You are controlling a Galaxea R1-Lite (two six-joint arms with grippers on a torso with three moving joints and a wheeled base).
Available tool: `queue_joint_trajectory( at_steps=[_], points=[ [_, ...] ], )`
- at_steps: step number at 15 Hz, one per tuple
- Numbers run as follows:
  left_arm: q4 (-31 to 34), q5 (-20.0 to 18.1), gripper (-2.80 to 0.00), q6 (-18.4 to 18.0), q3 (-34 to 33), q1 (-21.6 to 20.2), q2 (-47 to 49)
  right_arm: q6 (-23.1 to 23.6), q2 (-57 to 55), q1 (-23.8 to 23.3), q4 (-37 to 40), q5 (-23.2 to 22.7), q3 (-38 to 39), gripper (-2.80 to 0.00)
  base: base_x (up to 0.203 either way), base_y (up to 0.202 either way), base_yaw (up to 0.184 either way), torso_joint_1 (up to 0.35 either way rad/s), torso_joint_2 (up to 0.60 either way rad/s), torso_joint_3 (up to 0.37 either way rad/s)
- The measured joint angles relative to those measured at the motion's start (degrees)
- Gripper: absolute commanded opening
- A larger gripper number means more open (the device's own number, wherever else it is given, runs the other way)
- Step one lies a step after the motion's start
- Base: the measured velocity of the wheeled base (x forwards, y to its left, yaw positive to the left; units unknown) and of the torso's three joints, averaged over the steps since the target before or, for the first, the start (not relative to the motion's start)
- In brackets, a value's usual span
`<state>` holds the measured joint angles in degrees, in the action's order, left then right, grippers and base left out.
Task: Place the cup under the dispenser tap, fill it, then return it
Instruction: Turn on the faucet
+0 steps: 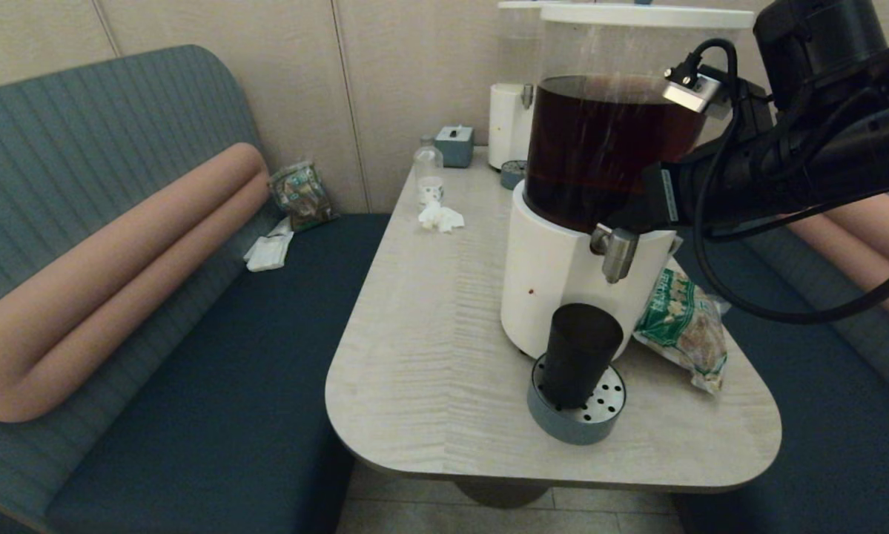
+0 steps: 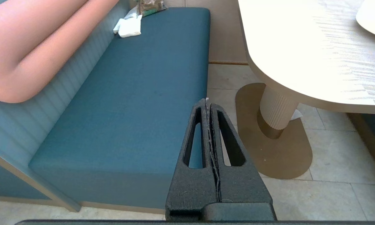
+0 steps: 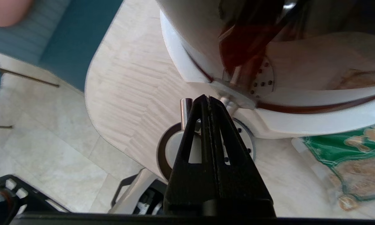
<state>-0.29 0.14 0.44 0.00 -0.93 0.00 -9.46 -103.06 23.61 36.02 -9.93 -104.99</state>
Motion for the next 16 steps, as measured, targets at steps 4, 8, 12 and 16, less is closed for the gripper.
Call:
queue_joint_trajectory(
  at_steps=[4,8,12,16],
  points=[
    [0.02,0.00,-2.80,0.00,0.00,-0.01,0.00,-0.01,-0.05,0.00,0.08,-0.38,0.13,-2.80,0.000,0.000,0.000,0.000,0.00,0.000],
    [0.00,0.01,-2.80,-0.04,0.00,-0.01,0.00,-0.04,-0.06,-0.06,0.08,-1.09,0.35,-2.80,0.000,0.000,0.000,0.000,0.00,0.000],
    [0.02,0.06,-2.80,0.07,0.00,-0.01,0.00,-0.07,-0.05,-0.09,0.05,-1.56,0.60,-2.80,0.000,0.000,0.000,0.000,0.00,0.000],
    [0.02,0.01,-2.80,0.00,0.00,-0.01,0.00,0.10,-0.05,-0.09,0.07,-1.61,0.66,-2.80,0.000,0.000,0.000,0.000,0.00,0.000]
  ],
)
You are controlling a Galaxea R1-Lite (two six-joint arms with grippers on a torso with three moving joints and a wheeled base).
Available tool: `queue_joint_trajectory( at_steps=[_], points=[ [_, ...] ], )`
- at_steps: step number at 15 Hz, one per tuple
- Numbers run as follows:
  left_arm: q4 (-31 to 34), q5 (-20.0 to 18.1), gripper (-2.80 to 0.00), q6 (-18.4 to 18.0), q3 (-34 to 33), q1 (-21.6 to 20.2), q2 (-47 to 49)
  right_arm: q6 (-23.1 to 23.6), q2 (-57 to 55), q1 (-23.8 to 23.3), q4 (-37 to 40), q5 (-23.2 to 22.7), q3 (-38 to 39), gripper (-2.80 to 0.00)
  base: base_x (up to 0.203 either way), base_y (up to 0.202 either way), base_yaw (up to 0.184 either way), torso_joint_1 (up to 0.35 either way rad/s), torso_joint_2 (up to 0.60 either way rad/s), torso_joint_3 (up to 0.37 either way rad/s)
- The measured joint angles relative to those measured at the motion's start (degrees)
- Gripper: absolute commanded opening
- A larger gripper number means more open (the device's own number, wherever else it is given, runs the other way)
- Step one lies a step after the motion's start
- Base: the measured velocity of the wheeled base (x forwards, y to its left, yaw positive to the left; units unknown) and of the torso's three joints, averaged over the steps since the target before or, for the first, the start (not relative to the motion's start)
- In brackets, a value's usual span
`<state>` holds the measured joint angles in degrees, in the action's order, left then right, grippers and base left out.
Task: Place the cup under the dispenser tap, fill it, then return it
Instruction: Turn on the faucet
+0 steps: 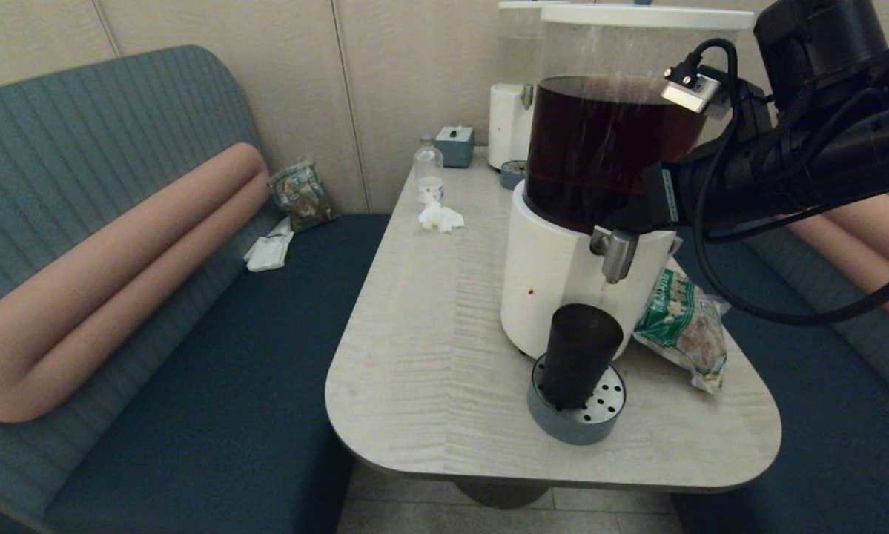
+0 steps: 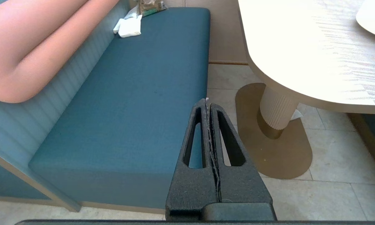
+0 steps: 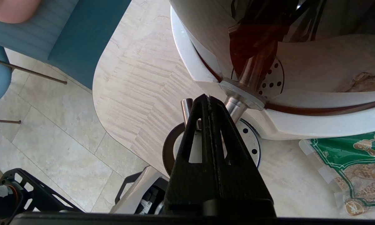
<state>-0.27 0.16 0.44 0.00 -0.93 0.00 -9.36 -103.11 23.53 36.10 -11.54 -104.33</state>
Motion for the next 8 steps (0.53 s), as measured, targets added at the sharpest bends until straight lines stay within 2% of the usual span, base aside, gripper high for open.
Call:
queue_joint_trajectory(
  at_steps=[8],
  points=[
    [0.02,0.02,-2.80,-0.02,0.00,-0.01,0.00,0.20,0.37,-2.21,-2.11,1.09,0.28,-2.80,0.000,0.000,0.000,0.000,0.00,0.000]
  ],
)
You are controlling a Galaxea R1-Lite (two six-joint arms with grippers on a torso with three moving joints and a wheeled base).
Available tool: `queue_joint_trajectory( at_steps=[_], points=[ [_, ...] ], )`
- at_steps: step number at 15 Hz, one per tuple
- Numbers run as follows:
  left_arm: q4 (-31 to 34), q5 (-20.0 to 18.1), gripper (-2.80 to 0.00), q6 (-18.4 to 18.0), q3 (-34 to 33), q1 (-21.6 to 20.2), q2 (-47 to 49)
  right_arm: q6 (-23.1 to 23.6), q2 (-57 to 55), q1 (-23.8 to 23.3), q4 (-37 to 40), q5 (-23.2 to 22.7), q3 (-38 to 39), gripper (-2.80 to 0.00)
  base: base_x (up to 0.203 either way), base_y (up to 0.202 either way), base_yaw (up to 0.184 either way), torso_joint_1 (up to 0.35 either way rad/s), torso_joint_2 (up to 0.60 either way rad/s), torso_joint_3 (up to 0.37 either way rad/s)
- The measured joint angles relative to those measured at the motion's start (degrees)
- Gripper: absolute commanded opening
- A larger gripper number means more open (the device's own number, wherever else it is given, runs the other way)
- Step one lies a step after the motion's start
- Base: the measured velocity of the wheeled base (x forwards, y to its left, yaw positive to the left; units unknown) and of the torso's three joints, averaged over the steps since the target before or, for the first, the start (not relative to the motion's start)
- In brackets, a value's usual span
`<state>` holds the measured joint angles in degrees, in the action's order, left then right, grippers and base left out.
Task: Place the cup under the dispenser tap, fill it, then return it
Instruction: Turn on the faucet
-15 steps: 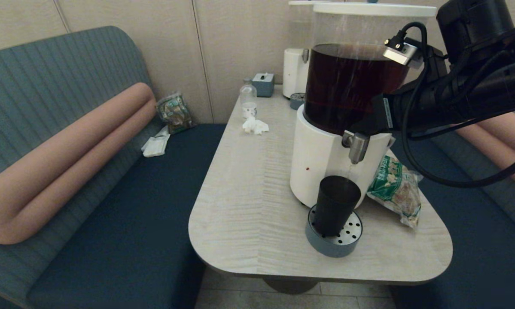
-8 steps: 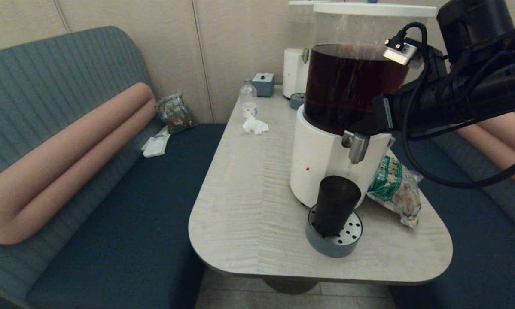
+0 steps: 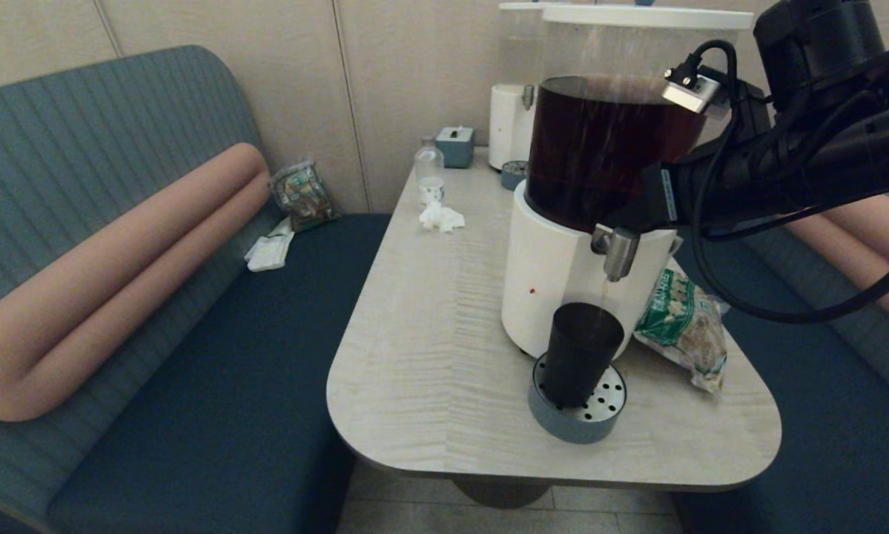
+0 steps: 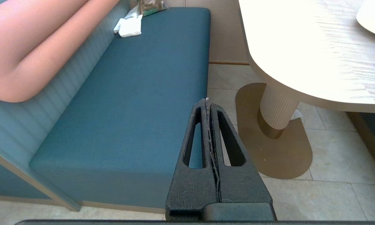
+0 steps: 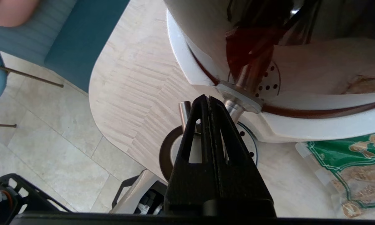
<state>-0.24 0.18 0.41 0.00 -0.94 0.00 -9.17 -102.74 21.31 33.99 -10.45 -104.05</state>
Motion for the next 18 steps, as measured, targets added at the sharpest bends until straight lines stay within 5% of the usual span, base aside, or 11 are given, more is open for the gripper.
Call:
queue_joint_trajectory(
  at_steps=[18],
  points=[
    [0.00,-0.02,-2.80,0.00,0.00,0.00,0.00,0.15,7.22,-2.33,-3.32,4.04,6.72,-2.80,0.000,0.000,0.000,0.000,0.00,0.000]
  ],
)
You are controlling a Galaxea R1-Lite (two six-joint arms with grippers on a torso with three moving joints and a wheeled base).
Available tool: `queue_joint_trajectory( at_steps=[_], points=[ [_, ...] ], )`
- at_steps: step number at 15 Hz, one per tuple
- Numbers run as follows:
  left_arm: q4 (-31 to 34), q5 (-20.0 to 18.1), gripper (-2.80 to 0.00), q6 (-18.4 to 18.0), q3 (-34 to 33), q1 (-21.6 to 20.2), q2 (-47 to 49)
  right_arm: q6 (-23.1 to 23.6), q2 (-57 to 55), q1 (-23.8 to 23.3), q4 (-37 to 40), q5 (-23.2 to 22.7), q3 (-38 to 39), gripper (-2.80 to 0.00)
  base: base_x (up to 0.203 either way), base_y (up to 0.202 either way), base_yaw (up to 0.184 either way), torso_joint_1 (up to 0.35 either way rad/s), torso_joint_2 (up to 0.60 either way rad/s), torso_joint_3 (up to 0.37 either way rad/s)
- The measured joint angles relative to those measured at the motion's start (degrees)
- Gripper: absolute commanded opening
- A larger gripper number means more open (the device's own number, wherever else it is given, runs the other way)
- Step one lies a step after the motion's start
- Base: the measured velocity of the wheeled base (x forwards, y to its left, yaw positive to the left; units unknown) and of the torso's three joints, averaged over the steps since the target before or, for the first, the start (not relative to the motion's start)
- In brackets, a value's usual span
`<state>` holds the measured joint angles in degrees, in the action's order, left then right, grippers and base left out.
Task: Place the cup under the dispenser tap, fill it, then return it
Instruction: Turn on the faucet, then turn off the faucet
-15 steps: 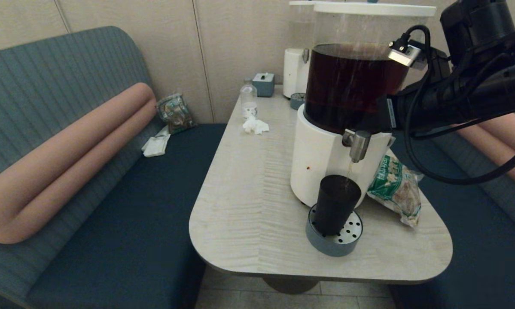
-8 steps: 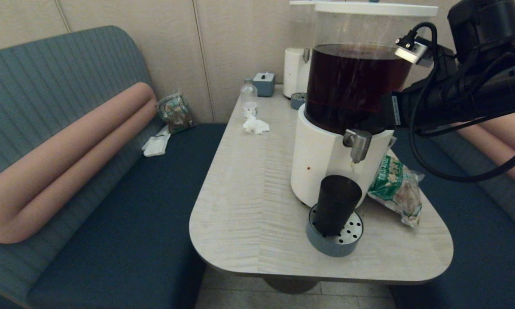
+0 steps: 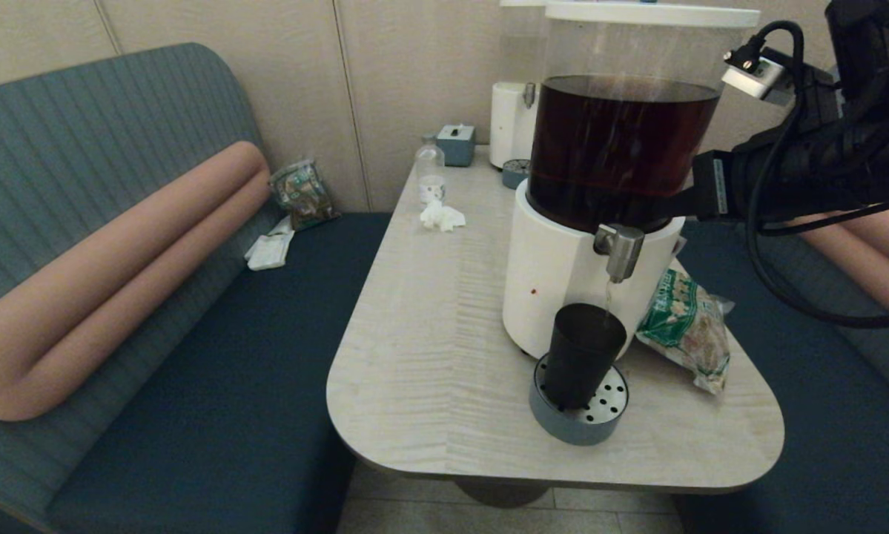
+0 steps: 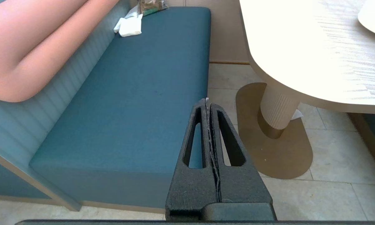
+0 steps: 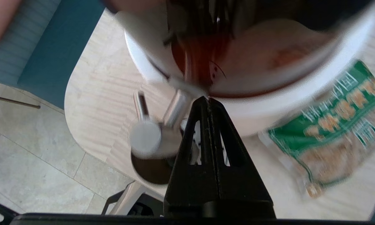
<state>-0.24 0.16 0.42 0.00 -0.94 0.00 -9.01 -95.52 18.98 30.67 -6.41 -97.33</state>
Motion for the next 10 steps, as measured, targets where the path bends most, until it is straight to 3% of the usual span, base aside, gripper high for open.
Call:
queue_joint_trajectory(
  at_steps=[5,10],
  points=[
    [-0.05,0.02,-2.80,0.02,0.00,0.00,0.00,0.26,12.07,-0.85,-0.17,1.77,10.55,-2.80,0.000,0.000,0.000,0.000,0.00,0.000],
    [-0.02,0.00,-2.80,0.05,0.00,0.01,0.00,3.71,30.85,-8.28,-2.09,2.65,24.15,-2.80,0.000,0.000,0.000,0.000,0.00,0.000]
  ],
)
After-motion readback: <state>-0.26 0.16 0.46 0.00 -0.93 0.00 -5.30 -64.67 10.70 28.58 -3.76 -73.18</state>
